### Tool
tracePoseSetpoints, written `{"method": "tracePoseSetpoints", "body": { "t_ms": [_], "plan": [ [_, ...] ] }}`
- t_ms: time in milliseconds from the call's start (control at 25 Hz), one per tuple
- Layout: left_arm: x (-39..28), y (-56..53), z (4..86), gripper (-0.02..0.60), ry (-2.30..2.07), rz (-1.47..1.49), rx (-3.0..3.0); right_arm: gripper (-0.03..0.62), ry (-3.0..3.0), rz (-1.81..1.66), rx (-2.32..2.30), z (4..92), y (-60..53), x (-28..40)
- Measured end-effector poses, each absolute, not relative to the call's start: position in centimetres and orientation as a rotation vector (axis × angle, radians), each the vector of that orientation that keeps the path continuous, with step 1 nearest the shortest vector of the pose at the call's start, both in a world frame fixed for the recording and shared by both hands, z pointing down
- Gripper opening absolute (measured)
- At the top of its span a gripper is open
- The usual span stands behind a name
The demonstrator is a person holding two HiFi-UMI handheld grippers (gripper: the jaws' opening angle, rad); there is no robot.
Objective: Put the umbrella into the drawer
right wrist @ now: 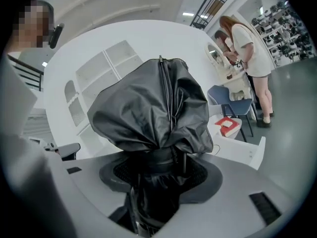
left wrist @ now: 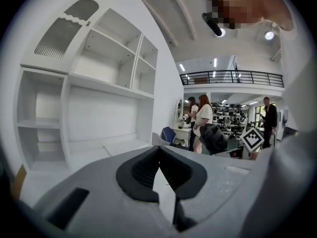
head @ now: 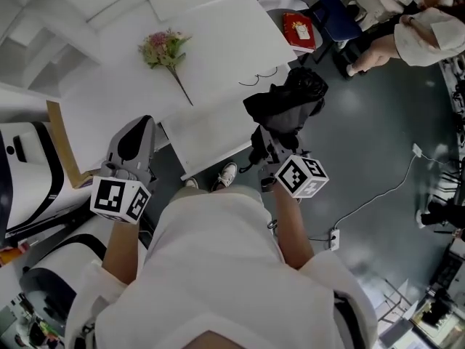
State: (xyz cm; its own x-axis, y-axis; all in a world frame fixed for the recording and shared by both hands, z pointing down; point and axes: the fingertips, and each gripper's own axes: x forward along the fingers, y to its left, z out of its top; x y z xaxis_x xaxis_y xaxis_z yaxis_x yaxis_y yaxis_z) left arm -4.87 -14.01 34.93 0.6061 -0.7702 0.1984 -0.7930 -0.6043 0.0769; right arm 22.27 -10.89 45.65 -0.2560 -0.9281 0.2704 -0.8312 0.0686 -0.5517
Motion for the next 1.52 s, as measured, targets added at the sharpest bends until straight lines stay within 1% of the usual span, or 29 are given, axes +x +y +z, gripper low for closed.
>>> {"method": "tracePoseSetpoints", "body": {
  "t_ms": [560, 1520],
  "plan": [
    [-6.2, -14.0, 37.5, 0.014, -1.347, 0.320, 2.579, 0.229, 1.963, -1.237, -1.823, 53.9, -13.3, 22.1],
    [-9.5, -13.0, 37.8, 0.014, -1.453, 0.383, 2.486, 0.229, 1.536, -1.663, -1.848, 65.5, -15.2, 19.4]
  ]
}}
